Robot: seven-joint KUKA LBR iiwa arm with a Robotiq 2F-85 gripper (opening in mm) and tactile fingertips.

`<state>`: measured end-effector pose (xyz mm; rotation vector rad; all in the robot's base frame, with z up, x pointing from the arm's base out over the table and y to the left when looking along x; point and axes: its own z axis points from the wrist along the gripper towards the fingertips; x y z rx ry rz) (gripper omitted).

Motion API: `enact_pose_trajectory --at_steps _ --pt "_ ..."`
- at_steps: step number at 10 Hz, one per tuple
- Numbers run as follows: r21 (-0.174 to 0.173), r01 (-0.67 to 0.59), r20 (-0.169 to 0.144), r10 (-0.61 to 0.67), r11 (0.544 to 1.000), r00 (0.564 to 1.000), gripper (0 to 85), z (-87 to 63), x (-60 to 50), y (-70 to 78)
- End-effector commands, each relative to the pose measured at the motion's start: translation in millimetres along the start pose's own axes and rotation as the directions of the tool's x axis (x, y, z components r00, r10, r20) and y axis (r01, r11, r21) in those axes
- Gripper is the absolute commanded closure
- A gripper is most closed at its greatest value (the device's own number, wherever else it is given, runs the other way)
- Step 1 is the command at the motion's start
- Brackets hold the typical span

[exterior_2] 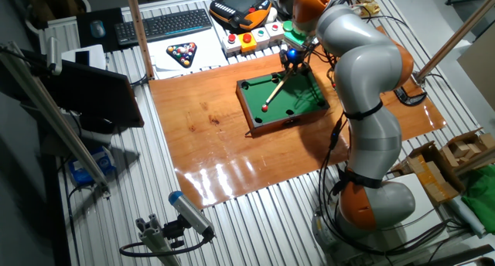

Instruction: Hit the pool ball

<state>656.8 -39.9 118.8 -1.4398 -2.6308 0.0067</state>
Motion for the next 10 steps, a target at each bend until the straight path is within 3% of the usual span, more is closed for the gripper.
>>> enact_pose_trajectory --at_steps 1,10 --pt "0.000 0.000 0.001 0.000 1.000 1.000 84.3 -0.1 0.0 0.0" --pt "0.003 -0.004 0.010 0.004 1.000 1.000 84.3 -0.8 -1.6 0.0"
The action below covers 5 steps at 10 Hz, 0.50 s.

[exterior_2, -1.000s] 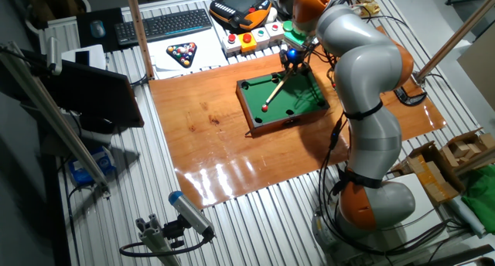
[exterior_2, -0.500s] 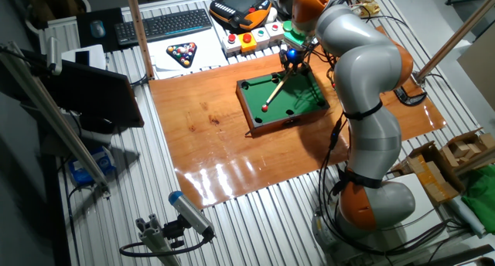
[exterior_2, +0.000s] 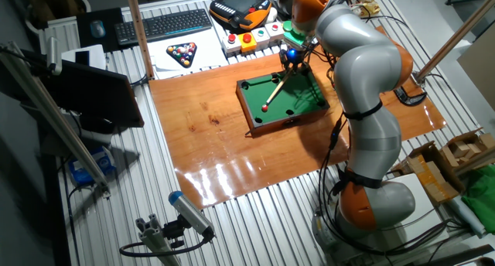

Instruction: Hit the pool ball

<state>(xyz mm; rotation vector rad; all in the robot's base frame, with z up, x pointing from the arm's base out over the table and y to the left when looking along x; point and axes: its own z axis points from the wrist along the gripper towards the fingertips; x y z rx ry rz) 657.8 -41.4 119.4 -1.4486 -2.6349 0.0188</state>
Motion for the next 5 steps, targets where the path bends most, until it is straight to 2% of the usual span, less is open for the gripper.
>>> enact_pose_trajectory --at_steps 1,5 --pt "0.000 0.000 0.001 0.000 1.000 1.000 84.3 0.1 -0.1 0.2" --pt "0.004 0.000 -0.003 0.000 1.000 1.000 84.3 0.1 0.7 0.4"
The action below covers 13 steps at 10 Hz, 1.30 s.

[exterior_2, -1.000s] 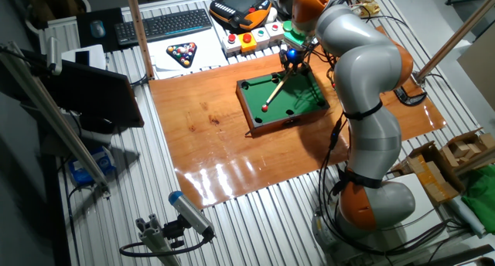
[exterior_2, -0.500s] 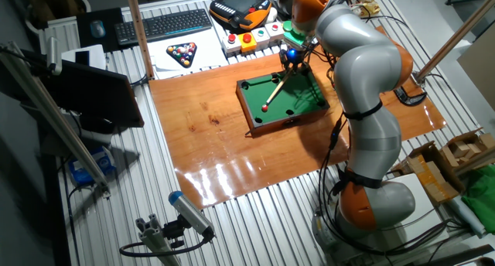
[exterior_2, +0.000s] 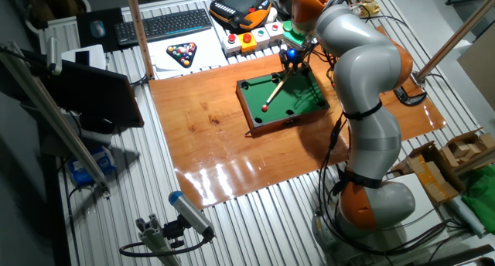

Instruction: Hit the pool ball

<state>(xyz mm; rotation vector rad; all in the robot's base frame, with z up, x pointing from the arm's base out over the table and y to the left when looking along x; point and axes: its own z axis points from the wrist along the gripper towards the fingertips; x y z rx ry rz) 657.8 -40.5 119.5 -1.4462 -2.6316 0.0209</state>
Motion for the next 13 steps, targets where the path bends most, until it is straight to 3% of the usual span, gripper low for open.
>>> enact_pose_trajectory --at_steps 1,13 --pt "0.000 0.000 0.000 0.000 1.000 1.000 84.3 -0.1 0.7 0.0" --pt "0.005 0.005 0.008 -0.005 1.000 1.000 84.3 2.6 3.7 1.6"
